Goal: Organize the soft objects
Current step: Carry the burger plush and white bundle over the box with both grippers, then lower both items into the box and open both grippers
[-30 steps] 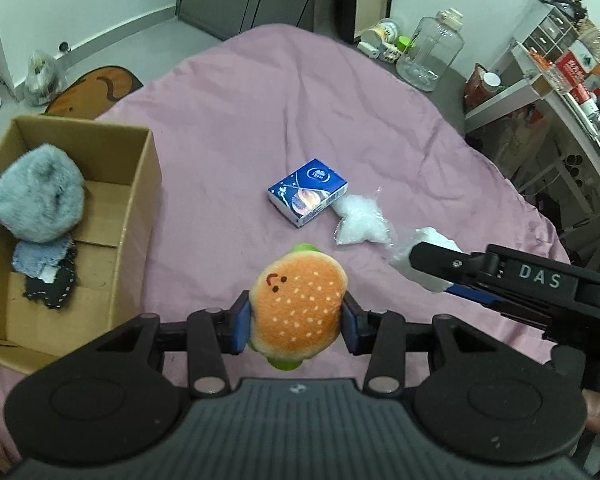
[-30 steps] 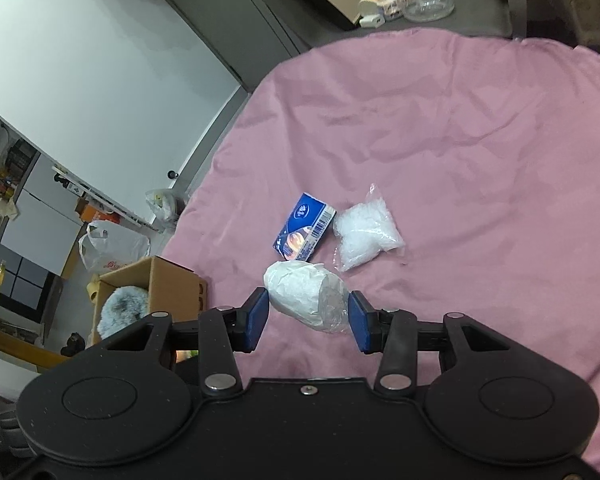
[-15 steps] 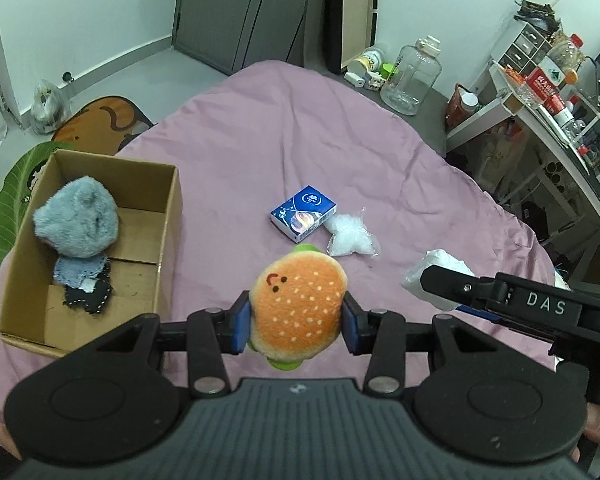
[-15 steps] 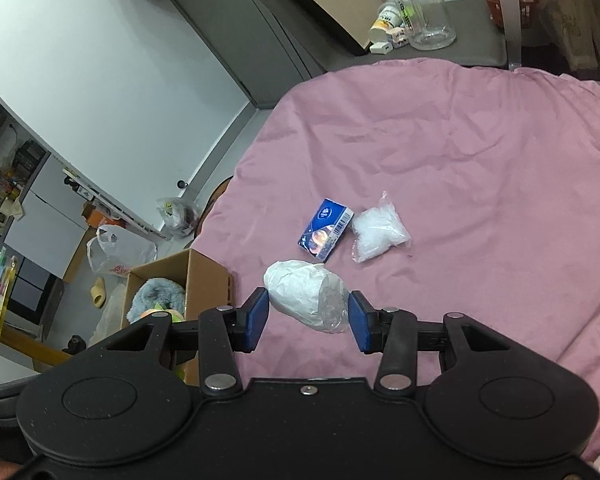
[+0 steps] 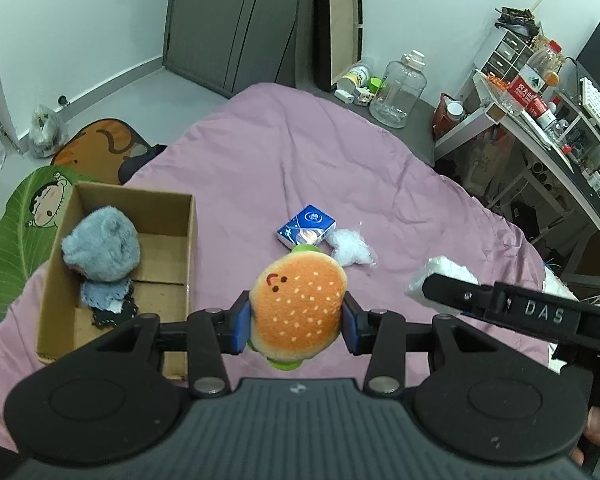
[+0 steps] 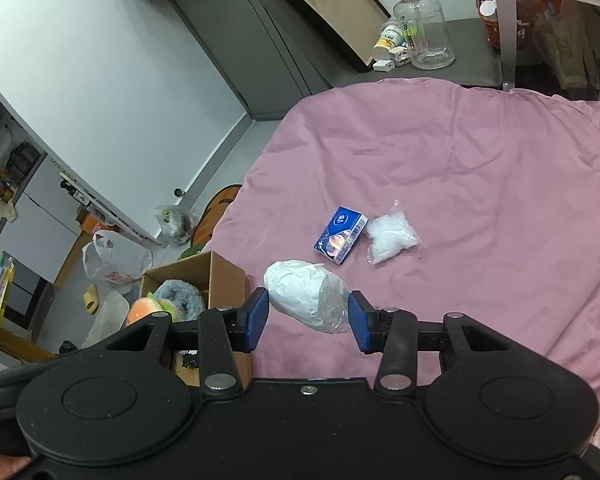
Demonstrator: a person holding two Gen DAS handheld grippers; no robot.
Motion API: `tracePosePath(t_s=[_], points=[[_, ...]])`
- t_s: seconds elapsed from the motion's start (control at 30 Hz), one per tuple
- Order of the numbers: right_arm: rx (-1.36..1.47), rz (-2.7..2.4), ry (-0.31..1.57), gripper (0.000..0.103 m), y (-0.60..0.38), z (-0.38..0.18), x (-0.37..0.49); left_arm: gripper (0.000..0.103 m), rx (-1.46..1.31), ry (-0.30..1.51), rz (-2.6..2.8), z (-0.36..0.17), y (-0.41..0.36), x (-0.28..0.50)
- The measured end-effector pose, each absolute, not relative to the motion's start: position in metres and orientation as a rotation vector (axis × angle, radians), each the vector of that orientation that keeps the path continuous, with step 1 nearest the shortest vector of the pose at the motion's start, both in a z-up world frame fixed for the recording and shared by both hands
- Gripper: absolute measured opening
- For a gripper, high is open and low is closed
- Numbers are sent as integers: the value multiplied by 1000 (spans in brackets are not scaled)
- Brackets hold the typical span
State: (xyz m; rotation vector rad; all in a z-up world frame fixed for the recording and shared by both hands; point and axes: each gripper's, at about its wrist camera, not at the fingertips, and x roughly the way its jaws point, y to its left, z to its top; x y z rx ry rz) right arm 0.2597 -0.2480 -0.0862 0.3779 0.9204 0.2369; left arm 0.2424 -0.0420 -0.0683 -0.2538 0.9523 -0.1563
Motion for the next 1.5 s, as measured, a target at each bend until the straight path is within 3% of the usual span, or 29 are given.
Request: tracePosePath(t_s=[0.83, 1.5], points=[[375, 242, 889, 43, -172, -72, 261, 44, -215, 956, -195, -68, 25, 250], [315, 309, 982, 43, -79, -104, 293, 44, -329, 1083, -85, -127, 113, 269]])
